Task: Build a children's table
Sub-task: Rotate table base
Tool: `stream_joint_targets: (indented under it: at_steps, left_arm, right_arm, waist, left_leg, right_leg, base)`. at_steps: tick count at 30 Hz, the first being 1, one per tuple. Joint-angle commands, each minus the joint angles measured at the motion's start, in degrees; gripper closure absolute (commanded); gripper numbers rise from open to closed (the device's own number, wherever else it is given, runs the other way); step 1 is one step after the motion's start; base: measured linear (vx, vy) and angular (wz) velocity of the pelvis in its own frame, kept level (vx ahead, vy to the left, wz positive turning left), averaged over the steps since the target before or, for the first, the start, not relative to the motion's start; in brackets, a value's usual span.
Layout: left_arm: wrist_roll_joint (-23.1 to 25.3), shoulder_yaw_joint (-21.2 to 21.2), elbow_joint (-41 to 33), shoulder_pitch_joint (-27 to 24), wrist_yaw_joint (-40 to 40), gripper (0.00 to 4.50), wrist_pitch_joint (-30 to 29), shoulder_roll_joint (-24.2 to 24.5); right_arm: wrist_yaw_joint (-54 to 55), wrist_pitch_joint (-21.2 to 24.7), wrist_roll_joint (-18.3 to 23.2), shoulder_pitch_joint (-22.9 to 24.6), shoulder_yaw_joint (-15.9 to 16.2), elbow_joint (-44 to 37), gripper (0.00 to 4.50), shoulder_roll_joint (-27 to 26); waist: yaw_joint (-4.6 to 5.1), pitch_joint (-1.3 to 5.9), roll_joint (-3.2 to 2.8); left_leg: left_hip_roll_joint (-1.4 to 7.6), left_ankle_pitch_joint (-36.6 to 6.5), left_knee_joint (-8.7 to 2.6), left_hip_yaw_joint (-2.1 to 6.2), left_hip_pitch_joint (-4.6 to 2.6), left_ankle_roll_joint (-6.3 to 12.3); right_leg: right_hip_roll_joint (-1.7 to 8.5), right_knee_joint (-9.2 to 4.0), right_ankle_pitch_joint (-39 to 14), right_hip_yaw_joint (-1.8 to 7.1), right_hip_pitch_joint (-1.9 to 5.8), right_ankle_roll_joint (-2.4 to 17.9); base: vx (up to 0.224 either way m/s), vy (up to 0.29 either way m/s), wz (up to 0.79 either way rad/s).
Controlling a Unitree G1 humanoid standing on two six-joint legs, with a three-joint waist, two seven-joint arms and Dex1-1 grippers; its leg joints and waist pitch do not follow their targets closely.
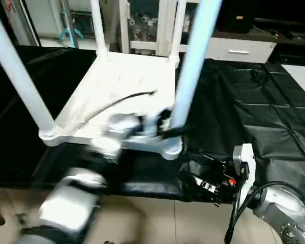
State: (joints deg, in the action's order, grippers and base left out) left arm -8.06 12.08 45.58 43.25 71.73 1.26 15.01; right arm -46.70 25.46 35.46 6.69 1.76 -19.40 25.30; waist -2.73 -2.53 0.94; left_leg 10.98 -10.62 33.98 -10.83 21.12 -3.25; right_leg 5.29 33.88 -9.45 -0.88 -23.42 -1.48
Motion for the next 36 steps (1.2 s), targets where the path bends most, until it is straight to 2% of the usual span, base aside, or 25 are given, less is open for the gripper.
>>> stream_joint_targets:
  at_steps: [1,3,4,5,6,7,12,16,18,19,20,21,24,26,28,36]
  left_arm:
    - [-0.5,1.5,-2.6,-0.3,4.8,1.57,-2.2,1.3]
    - [0.3,1.9,-2.6,-0.6,5.6,1.57,-0.9,2.6]
    - [1.7,2.0,-1.5,-0.7,5.2,1.57,2.3,3.5]
    - [2.7,2.0,-0.6,-0.6,4.6,1.57,4.4,4.0]
    - [3.9,2.2,0.7,-0.3,3.7,1.57,6.3,4.6]
    - [4.5,2.4,1.4,-0.2,3.3,1.57,7.0,4.9]
    - [7.6,3.8,4.9,1.4,0.9,1.57,8.0,5.6]
    - [9.0,4.1,9.3,3.9,-1.6,1.57,9.6,4.0]
    - [9.8,3.8,11.7,5.2,-3.5,1.72,10.4,3.2]
    - [10.5,3.8,13.0,5.9,-4.7,1.9,11.2,2.8]
    - [11.3,4.0,14.9,6.8,-5.2,1.9,11.2,2.3]
    - [11.7,4.4,15.3,7.0,-5.0,1.93,11.0,2.3]
    - [13.2,5.9,16.0,7.4,-4.3,2.17,10.9,2.5]
    - [14.3,7.3,16.6,7.6,-3.3,2.33,11.7,2.5]
    - [14.8,8.0,17.2,7.8,-2.6,2.49,11.6,2.4]
    - [19.1,9.4,20.4,10.1,-6.3,3.13,13.6,1.5]
  right_arm:
    - [0.1,-0.4,-0.1,-0.1,-0.9,-0.5,0.6,0.1]
    - [0.3,-0.7,-0.5,-0.1,-0.8,-0.4,0.6,0.2]
    - [1.0,-1.3,-1.3,-0.5,-1.0,0.1,0.6,0.2]
    - [1.4,-1.6,-1.6,-0.7,-1.1,0.5,0.6,0.2]
    - [1.5,-1.7,-1.7,-1.0,-1.3,0.8,0.6,0.2]
    - [1.6,-1.7,-1.7,-1.1,-1.3,0.9,0.6,0.2]
    - [0.7,-1.6,-2.0,-0.9,-1.3,1.3,0.6,0.8]
    - [0.7,-2.2,-3.2,-0.9,-1.0,1.7,0.6,1.4]
    - [1.0,-2.5,-3.6,-1.0,-1.0,1.9,0.6,1.5]
    - [1.3,-2.6,-3.9,-1.1,-1.1,2.0,0.6,1.6]
    - [1.3,-2.8,-4.3,-1.0,-1.1,2.2,0.6,1.7]
    - [1.4,-2.8,-4.4,-0.9,-1.1,2.2,0.6,1.8]
    - [1.3,-2.9,-4.6,-0.7,-1.3,2.1,0.6,1.9]
    - [1.3,-3.2,-5.0,-0.5,-1.3,2.1,0.6,2.0]
    - [1.4,-3.2,-5.1,-0.4,-1.3,2.1,0.6,2.0]
    - [1.5,-3.8,-5.8,-1.2,-1.1,2.8,0.6,2.0]
  waist:
    - [-0.4,3.05,-0.34]
    - [-0.77,3.05,-0.5]
    - [-1.16,3.06,-0.32]
    - [-1.15,3.06,-0.28]
    - [-1.26,3.11,-0.18]
    - [-1.38,3.13,-0.14]
    - [-1.59,3.18,-0.06]
    - [-1.69,3.14,-0.02]
    - [-1.72,3.18,0.05]
    - [-1.68,3.2,-0.15]
    - [-1.77,3.25,-0.05]
    - [-1.72,3.18,-0.22]
    - [-1.76,3.25,-0.02]
    - [-1.66,3.24,-0.26]
    - [-1.65,3.24,-0.1]
    - [-1.69,3.2,-0.14]
  left_leg:
    - [1.77,-21.1,-5.11,0.96,-0.92,-0.35]
    - [1.9,-21.5,-5.15,0.77,-1.18,-0.61]
    - [1.97,-21.9,-5.01,0.6,-1.56,-0.54]
    - [1.94,-21.7,-4.99,0.46,-1.46,-0.55]
    - [1.92,-20.6,-5.15,0.58,-0.91,-0.56]
    - [1.85,-20.0,-5.11,0.58,-0.82,-0.49]
    - [1.79,-19.1,-5.01,0.55,-0.76,-0.56]
    - [1.79,-19.3,-4.98,0.54,-0.82,-0.75]
    - [1.77,-19.2,-4.97,0.58,-0.76,-0.79]
    - [1.69,-19.1,-4.87,0.51,-0.79,-0.7]
    - [1.75,-18.6,-4.87,0.61,-0.72,-0.61]
    - [1.64,-18.5,-4.84,0.52,-0.7,-0.55]
    - [1.72,-18.0,-4.86,0.61,-0.68,-0.43]
    - [1.78,-18.3,-4.86,0.61,-0.7,-0.24]
    - [1.82,-18.2,-4.87,0.6,-0.73,-0.15]
    - [1.86,-18.5,-4.86,0.65,-0.71,0.04]
  right_leg:
    - [1.84,-4.4,-18.4,1.04,1.5,10.5]
    - [1.79,-4.3,-16.5,1.02,1.4,11.4]
    - [1.82,-4.35,-15.9,1.05,1.11,11.7]
    - [1.8,-4.29,-15.4,1.11,1.22,11.7]
    - [1.98,-4.01,-14.7,1.08,1.75,11.4]
    - [2.01,-3.98,-14.6,1.06,1.76,10.8]
    - [2.22,-3.96,-15.0,1.14,1.87,10.1]
    - [2.28,-4.07,-15.7,1.15,1.82,10.2]
    - [2.28,-4.01,-15.3,1.15,1.93,10.3]
    - [2.16,-4.14,-14.9,1.12,1.85,10.2]
    - [2.28,-3.97,-14.0,1.13,2.1,10.4]
    - [2.16,-4.07,-14.1,1.14,1.97,10.3]
    - [2.23,-3.96,-13.7,1.11,2.17,10.5]
    - [2.27,-4.0,-13.5,1.14,2.11,10.9]
    - [2.27,-3.95,-13.2,1.13,2.11,11.2]
    - [2.33,-3.99,-13.3,1.12,2.18,11.4]
  base:
    - [0.0,0.0,0.0]
    - [0.0,0.0,0.0]
    - [0.0,0.0,0.0]
    - [0.0,0.0,0.0]
    - [0.0,0.0,0.0]
    - [0.0,0.0,0.0]
    - [0.0,0.0,0.0]
    - [0.0,0.0,0.0]
    - [0.0,0.0,0.0]
    - [0.0,0.0,0.0]
    - [0.0,0.0,0.0]
    - [0.0,0.0,0.0]
    - [0.0,0.0,0.0]
    - [0.0,0.0,0.0]
    - [0.0,0.0,0.0]
    - [0.0,0.0,0.0]
